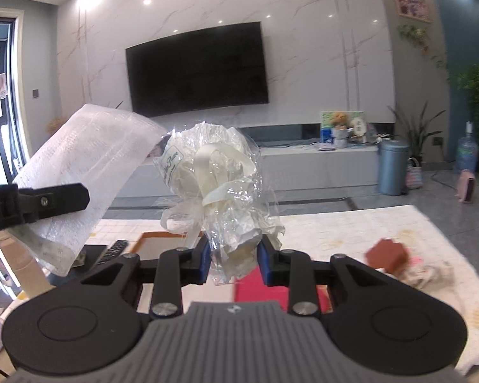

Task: Organize soft objects
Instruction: 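Carry the plastic bag with the right tool while the left tool carries the cloth toward the cardboard box, then open the left tool to drop the cloth while the right tool releases the bag into the box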

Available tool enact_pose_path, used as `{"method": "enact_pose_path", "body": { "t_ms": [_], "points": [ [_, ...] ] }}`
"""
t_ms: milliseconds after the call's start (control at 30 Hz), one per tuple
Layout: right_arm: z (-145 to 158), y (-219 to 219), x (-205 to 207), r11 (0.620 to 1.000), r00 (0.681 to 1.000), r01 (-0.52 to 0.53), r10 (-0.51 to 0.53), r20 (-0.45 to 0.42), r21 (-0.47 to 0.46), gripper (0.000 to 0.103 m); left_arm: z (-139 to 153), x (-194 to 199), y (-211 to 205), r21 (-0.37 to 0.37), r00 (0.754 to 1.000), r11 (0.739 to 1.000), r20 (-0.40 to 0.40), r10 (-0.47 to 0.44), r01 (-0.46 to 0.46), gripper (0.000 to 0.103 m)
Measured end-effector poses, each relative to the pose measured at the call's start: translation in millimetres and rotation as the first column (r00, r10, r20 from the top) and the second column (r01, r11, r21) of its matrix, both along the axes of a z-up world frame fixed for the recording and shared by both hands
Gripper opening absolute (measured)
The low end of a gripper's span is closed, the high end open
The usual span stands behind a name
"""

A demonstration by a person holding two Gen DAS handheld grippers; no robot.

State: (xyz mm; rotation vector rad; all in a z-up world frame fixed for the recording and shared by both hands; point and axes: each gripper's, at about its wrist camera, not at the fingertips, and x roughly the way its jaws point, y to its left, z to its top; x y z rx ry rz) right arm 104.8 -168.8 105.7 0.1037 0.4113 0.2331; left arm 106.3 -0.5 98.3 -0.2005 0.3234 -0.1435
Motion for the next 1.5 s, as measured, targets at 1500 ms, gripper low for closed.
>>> {"method": "enact_pose_path", "body": {
  "t_ms": [1500],
  "points": [
    [-102.4,76.0,70.5,0.988,0.964,-0.07,0.032,-0.262,-0.137,0.029,-129.1,73.9,66.2,0.012,0.91,1.0,-0.414,0.029,-0.027,0.038]
  ]
}}
